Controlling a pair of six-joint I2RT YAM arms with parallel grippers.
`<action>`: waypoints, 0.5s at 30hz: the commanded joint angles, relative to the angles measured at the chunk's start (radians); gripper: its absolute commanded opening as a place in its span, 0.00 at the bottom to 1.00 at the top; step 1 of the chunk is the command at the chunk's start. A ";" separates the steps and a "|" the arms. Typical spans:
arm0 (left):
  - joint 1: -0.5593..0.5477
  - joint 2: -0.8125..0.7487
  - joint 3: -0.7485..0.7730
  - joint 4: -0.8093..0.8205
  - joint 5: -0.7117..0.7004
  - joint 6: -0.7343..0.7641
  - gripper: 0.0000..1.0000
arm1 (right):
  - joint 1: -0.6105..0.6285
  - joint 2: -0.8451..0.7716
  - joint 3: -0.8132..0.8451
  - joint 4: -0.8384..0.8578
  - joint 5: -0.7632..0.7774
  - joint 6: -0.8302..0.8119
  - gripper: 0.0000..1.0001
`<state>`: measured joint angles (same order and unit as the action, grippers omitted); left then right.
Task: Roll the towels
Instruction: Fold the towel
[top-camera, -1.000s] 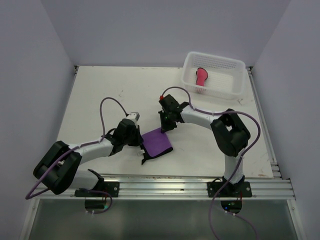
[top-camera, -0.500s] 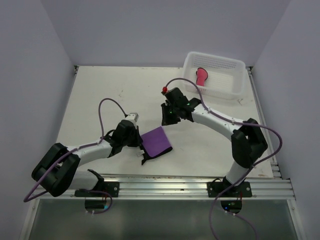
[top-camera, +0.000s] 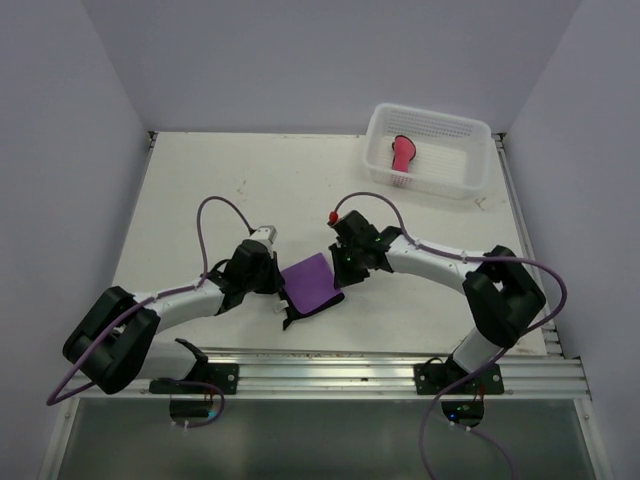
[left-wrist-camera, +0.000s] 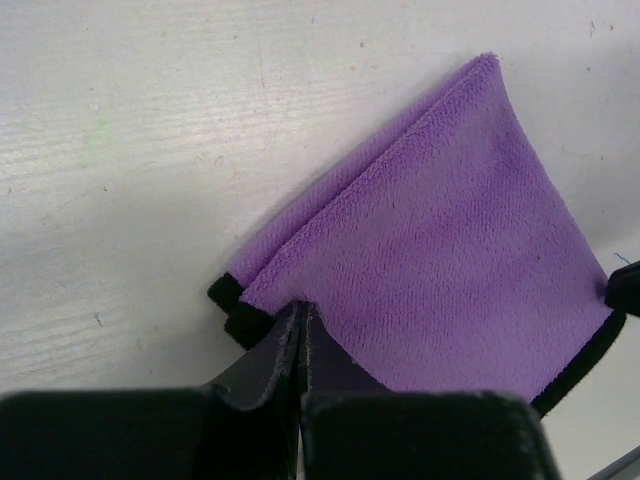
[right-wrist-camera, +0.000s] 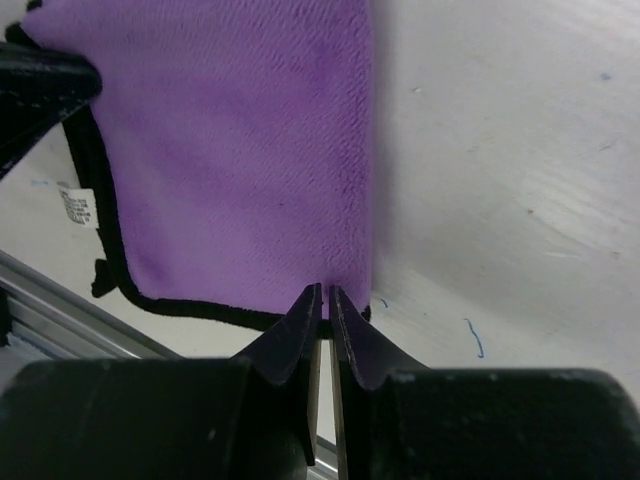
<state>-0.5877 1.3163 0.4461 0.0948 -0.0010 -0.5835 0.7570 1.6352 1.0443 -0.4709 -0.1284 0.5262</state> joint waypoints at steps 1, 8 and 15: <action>-0.003 -0.017 0.017 -0.023 -0.025 0.011 0.00 | 0.042 0.029 -0.038 0.081 -0.022 0.018 0.10; -0.003 -0.046 0.017 -0.050 -0.033 0.005 0.00 | 0.044 0.104 -0.073 0.094 0.019 0.011 0.09; -0.003 -0.156 0.066 -0.168 -0.108 0.010 0.00 | 0.044 0.002 0.006 0.016 0.024 -0.002 0.12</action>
<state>-0.5896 1.2282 0.4610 -0.0109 -0.0429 -0.5831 0.8005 1.7138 0.9955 -0.4053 -0.1272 0.5377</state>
